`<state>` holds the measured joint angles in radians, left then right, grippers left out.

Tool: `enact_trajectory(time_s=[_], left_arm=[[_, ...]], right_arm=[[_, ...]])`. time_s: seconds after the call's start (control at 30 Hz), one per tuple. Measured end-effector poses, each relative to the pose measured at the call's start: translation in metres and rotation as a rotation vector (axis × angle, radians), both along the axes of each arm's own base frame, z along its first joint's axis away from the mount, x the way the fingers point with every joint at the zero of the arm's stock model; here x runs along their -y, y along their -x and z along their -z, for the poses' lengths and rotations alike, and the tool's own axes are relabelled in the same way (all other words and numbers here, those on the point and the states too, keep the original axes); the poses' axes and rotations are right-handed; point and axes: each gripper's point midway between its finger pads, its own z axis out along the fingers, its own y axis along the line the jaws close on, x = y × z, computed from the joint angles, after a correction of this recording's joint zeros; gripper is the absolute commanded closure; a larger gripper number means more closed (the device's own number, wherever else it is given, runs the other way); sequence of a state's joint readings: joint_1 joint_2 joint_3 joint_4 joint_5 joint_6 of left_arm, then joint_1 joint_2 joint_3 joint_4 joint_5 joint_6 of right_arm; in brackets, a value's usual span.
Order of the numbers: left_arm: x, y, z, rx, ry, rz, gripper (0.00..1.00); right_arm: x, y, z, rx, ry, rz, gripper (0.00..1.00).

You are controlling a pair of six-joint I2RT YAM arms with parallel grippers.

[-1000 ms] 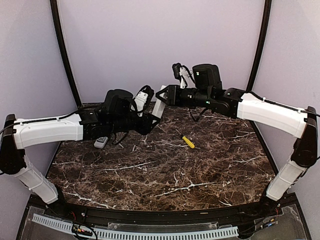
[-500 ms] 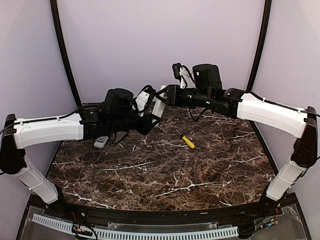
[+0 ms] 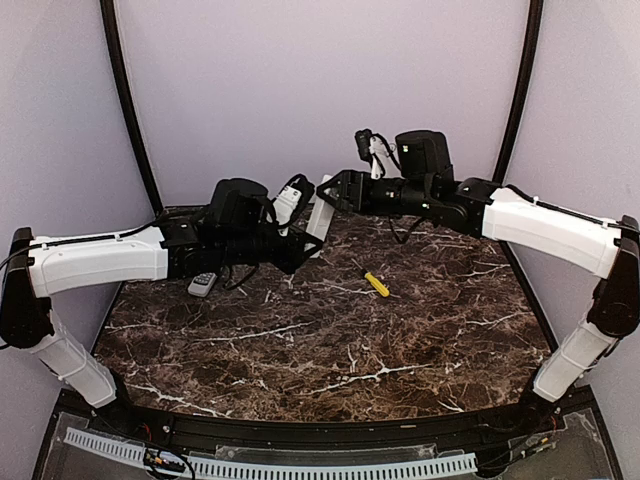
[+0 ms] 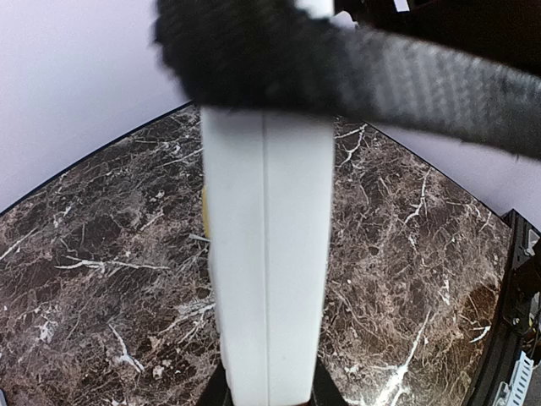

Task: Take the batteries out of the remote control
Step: Pass from the right arm to the left

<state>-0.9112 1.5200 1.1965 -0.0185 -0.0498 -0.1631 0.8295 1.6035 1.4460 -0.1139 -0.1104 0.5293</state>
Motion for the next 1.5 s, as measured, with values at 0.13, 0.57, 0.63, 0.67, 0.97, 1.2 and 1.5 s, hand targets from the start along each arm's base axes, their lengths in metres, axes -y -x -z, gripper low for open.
enact_trajectory(time_s=[0.13, 0.57, 0.63, 0.67, 0.97, 1.2, 1.5], left_arm=[[-0.005, 0.007, 0.006, -0.054, 0.009, 0.059, 1.0], [-0.041, 0.049, 0.018, -0.318, 0.043, 0.367, 1.0], [-0.038, 0.062, 0.011, -0.342, 0.069, 0.442, 1.0], [-0.036, 0.067, 0.006, -0.35, 0.083, 0.478, 1.0], [-0.03, 0.098, -0.012, -0.419, 0.16, 0.655, 1.0], [-0.03, 0.104, -0.011, -0.448, 0.172, 0.688, 1.0], [-0.029, 0.105, -0.01, -0.46, 0.175, 0.698, 1.0]], right_arm=[[0.037, -0.009, 0.001, -0.01, -0.008, 0.019, 0.13], [0.068, 0.036, -0.024, 0.1, 0.027, -0.312, 0.14], [0.061, 0.046, -0.02, 0.078, 0.03, -0.392, 0.15], [0.058, 0.049, -0.018, 0.066, 0.03, -0.427, 0.15], [0.029, 0.076, 0.01, -0.071, 0.018, -0.644, 0.22], [0.016, 0.096, 0.001, -0.078, -0.016, -0.75, 0.36], [0.01, 0.106, -0.008, -0.078, -0.05, -0.803, 0.63]])
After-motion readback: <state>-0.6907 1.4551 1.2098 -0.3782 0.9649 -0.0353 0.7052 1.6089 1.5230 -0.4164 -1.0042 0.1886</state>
